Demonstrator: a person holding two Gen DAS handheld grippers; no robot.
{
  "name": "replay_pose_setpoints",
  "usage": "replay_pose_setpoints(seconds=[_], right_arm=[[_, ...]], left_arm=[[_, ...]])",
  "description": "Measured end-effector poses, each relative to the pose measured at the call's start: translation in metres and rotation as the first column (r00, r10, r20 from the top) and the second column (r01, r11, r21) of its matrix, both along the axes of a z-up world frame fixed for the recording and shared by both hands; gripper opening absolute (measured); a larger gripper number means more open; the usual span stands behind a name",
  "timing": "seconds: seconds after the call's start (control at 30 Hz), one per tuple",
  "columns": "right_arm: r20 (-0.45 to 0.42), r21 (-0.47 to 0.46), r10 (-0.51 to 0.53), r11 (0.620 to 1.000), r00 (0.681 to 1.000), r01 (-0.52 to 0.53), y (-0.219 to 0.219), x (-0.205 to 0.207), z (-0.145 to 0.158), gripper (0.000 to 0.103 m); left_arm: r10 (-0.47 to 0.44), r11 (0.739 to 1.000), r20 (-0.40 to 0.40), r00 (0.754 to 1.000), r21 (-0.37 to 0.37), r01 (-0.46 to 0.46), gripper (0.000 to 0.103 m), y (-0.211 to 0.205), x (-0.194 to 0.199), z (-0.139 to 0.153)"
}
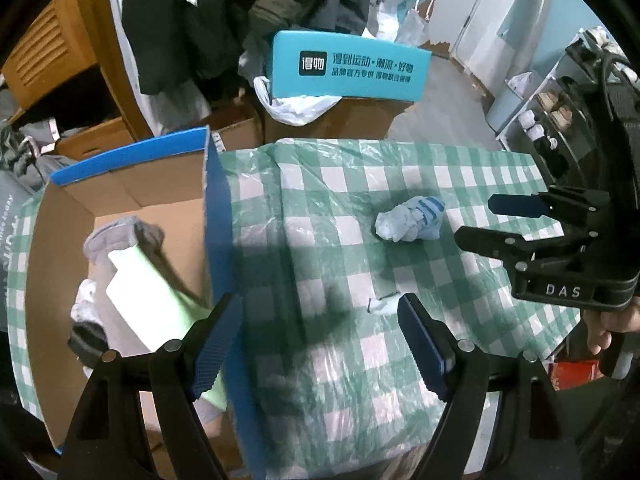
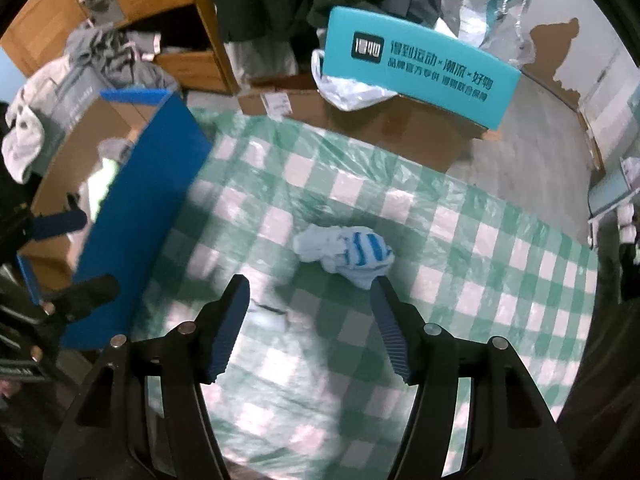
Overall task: Organize soft objects
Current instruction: 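Withdraw both tools from the box and lower the right tool onto the striped sock, then close the right tool on the striped sock while the left tool grasps the white plastic bag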
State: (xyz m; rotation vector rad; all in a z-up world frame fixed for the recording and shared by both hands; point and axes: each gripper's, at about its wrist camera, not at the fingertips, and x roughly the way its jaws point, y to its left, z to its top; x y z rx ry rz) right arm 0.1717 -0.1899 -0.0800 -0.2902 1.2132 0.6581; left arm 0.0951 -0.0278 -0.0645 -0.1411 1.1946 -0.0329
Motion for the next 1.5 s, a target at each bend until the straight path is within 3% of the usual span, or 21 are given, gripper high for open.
replay_pose_setpoints(seconds=[0.37,0.63,0.83,1.23,1.5], right_arm=[[0.010,-0.050,0.081,0.995,0.997,-0.080,0.006,0.033,-0.041,0.063],[-0.013,-0.012,0.087,0.996,0.996,-0.087,0.016,0.055,-0.058,0.063],[-0.047,-0.012,0.147,0.989,0.988,-0.147,0.024,0.062,-0.074,0.063],[-0.137,-0.016,0.132,0.991,0.982,-0.136,0.012,0.063,-0.098,0.063],[-0.217,-0.041,0.056,0.997,0.974,-0.066,-0.011,0.054,-0.111,0.063]], left_arm=[[-0.045,0.999,-0.072,0.996,-0.003,0.044,0.082,-0.015,0.037,-0.036],[-0.040,0.999,-0.103,0.994,0.014,0.041,0.082,-0.018,0.052,-0.053],[-0.072,0.997,-0.107,0.992,0.024,0.075,0.082,-0.026,0.056,-0.058],[-0.088,0.996,-0.168,0.982,-0.004,0.088,0.082,-0.034,0.055,-0.083],[-0.103,0.995,-0.176,0.979,-0.009,0.103,0.082,-0.039,0.047,-0.085]])
